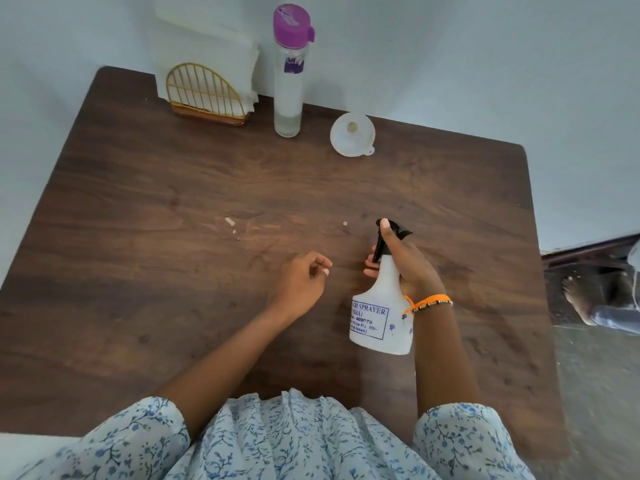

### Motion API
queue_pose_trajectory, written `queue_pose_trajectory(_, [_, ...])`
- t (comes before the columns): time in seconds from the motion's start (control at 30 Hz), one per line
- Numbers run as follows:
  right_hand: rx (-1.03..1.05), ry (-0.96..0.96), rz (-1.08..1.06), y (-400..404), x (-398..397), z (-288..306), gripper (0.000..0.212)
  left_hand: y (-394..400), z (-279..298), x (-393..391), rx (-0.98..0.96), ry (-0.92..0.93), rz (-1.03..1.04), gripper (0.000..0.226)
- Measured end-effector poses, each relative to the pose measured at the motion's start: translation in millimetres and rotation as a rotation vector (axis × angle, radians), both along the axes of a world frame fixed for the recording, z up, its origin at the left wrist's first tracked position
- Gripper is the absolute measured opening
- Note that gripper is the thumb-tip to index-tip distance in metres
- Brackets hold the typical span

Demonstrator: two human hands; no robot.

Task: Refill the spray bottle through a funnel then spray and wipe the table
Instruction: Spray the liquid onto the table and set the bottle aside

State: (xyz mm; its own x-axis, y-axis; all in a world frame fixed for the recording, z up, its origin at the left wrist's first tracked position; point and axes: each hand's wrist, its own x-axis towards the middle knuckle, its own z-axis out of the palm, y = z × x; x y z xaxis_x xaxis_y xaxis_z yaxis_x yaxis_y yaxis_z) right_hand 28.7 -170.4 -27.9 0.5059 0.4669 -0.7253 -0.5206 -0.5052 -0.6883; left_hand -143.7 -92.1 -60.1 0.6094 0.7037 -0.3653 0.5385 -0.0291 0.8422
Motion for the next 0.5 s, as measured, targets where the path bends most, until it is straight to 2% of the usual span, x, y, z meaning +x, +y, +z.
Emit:
queue_pose_trajectory(0.1, [-0.036, -0.024, 0.028, 0.3, 4.6, 0.5, 0.050, -4.0, -1.0, 10.3, 0.037, 0.009, -0.049, 0.017])
queue_pose_trajectory(0.23, [-0.058, -0.034, -0.096, -0.5, 8.1, -4.1, 0.048, -6.0, -4.1, 18.9, 0.047, 0.014, -0.075, 0.017])
queue_pose_trajectory(0.33, [-0.026, 0.057, -0.143, -2.2, 7.3, -5.5, 0.046, -7.9, -5.6, 19.7, 0.028, 0.006, -0.080, 0.017])
queue_pose_trajectory(0.5, [0.028, 0.220, -0.151, -7.9, 8.9, -2.4, 0.055, -9.6, -4.7, 18.4, 0.021, 0.008, -0.088, 0.019])
